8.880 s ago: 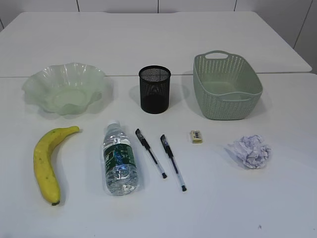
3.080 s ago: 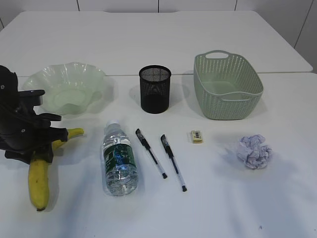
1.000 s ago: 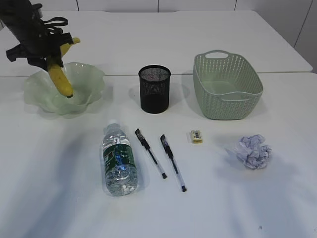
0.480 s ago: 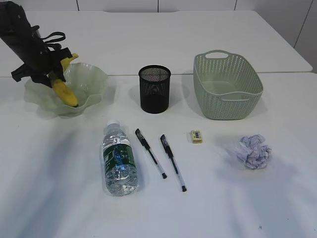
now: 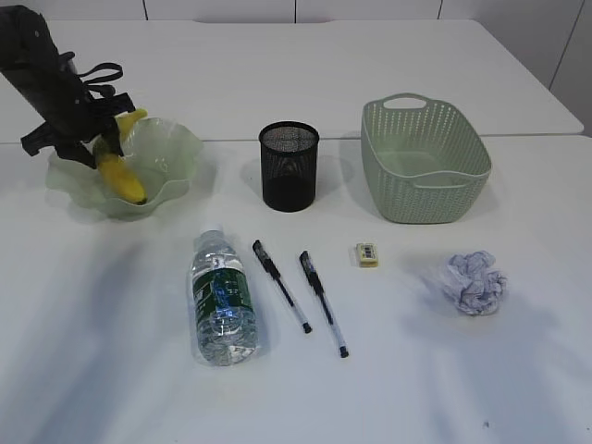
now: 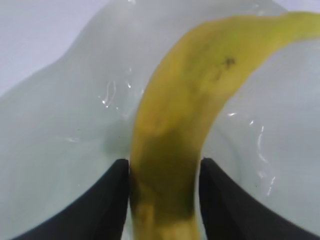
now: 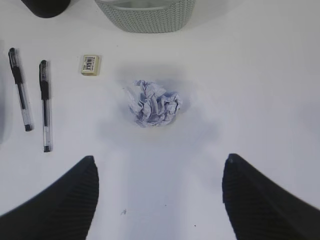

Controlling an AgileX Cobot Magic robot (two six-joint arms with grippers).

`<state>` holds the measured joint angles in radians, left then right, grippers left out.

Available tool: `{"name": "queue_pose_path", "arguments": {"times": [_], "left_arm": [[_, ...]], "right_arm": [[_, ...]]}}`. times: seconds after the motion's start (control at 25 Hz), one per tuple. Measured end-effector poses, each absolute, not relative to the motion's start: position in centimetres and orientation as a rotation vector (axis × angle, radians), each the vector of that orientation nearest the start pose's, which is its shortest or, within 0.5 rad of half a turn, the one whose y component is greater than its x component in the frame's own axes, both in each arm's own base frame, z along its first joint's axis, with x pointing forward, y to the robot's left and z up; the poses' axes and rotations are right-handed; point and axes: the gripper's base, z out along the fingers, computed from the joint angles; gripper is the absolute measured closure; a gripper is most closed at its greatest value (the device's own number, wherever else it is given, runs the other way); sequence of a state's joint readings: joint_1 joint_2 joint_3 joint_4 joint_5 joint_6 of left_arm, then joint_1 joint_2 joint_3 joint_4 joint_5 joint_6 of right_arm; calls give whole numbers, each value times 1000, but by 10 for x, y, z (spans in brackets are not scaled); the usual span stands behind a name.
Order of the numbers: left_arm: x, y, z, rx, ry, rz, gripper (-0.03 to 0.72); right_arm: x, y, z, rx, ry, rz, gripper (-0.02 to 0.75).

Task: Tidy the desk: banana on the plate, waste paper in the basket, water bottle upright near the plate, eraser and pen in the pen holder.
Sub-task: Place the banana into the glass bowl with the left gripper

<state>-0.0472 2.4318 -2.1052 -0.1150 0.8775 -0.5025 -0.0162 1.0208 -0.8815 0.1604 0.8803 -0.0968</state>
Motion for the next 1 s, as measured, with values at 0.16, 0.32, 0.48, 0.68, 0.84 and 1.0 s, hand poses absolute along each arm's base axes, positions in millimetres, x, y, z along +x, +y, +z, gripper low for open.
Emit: {"name": "queue_pose_path", "arguments": {"times": [0.16,0.32,0.48,0.68,0.84,1.0], "left_arm": [[527,-33,159,-683,2634,-306,273],[524,-33,157,-687,2663,-297,246],[523,-33,163,-690,2688,-294,244],[522,-34,207,-661,2685,-304,244],[519,-37,240,-533,2699,-287,244],[509,-52,274,-342,2662,-241,244]], "right_arm": [[191,8,321,-24,2493,150,167],[191,8,321,-24,2493,150,167],[191,8,320,-25,2500,151,167],[190,8,320,-25,2504,151,167],[190,8,319,-27,2515,153,167],[189,8,319,-28,2529,155,167]]}}
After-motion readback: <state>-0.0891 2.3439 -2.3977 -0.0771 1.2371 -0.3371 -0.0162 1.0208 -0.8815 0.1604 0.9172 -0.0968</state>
